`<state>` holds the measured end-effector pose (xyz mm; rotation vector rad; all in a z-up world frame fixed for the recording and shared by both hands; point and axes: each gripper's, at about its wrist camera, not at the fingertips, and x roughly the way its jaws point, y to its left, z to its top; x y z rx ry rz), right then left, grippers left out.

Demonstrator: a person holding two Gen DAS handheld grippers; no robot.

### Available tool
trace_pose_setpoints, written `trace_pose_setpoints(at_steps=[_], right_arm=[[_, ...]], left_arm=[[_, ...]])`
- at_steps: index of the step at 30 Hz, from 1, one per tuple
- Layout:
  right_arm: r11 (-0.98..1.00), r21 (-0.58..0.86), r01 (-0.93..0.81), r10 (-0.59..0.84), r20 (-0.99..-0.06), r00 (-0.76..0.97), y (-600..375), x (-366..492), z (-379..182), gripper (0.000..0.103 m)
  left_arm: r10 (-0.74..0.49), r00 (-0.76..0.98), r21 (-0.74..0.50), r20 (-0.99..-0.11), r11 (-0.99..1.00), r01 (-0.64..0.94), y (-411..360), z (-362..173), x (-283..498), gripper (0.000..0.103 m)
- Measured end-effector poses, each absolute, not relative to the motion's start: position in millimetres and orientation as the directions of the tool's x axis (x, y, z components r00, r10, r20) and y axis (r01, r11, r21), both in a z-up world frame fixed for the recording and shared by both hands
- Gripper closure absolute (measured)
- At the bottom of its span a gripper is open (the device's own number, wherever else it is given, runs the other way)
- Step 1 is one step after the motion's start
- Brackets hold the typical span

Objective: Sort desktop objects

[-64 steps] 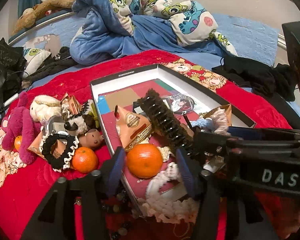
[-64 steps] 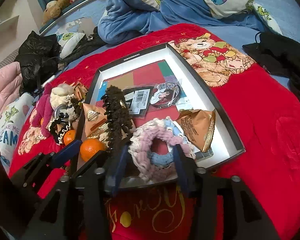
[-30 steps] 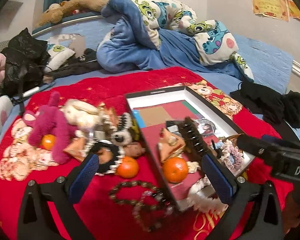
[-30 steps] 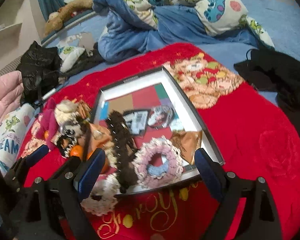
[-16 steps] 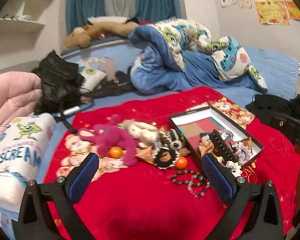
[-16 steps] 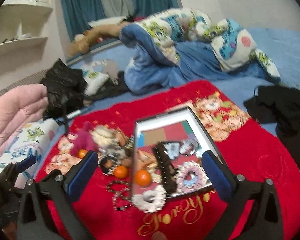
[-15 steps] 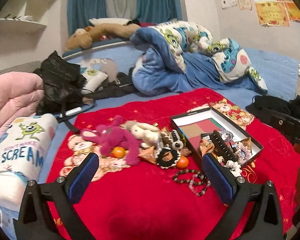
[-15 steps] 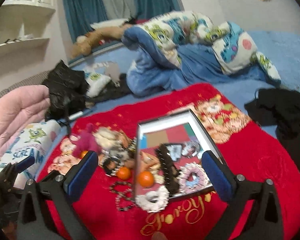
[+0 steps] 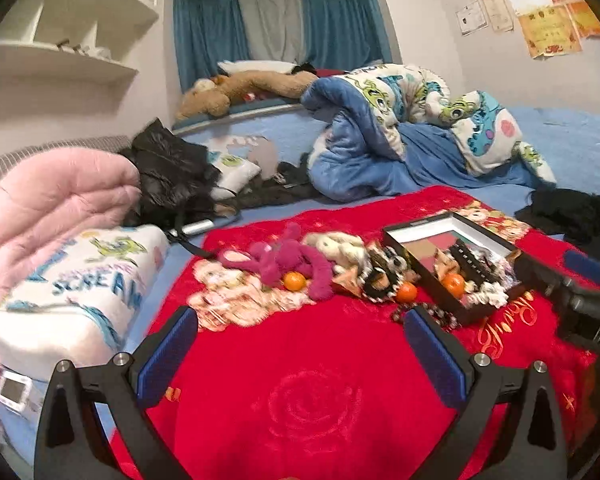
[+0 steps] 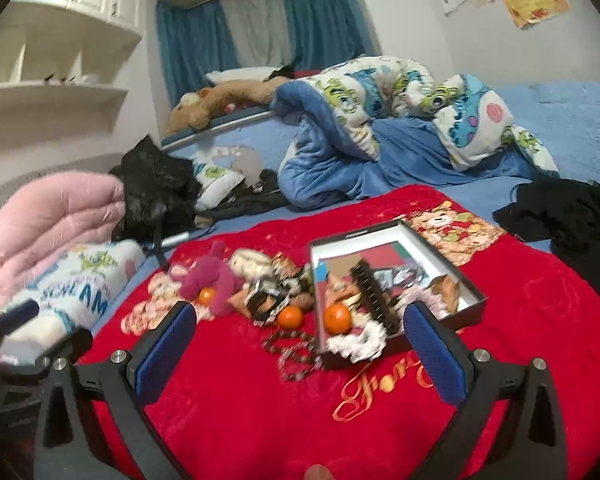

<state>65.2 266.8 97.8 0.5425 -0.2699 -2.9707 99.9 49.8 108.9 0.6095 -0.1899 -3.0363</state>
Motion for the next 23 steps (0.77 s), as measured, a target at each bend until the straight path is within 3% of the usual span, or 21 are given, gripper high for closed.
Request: trace_pose_setpoints(at_steps=[3, 10, 23], right_arm=[[-0.983, 0.162, 0.086, -0.135, -0.327, -0.935, 251.8, 69.4, 81.4, 0.0], [-0.992, 0.12, 0.037, -0.085, -0.418, -0.904, 234.3, 50.6, 57.9, 0.0], [-0.997, 0.055, -0.05, 0.016, -0.503, -0.864, 226.8, 33.6, 36.5, 0.0]], left_arm=[[-0.022, -0.921, 0.085, -0.389, -0.996, -0.012, 35.9, 96.6, 96.0, 0.0], [0.073, -0.886, -0.04, -0.458, -0.997, -0.062, 15.3, 59.4, 77.8, 0.0], [0.096, -0.851, -0.054, -0.516, -0.995, -0.079, 16.4, 36.5, 64.0, 0.0]])
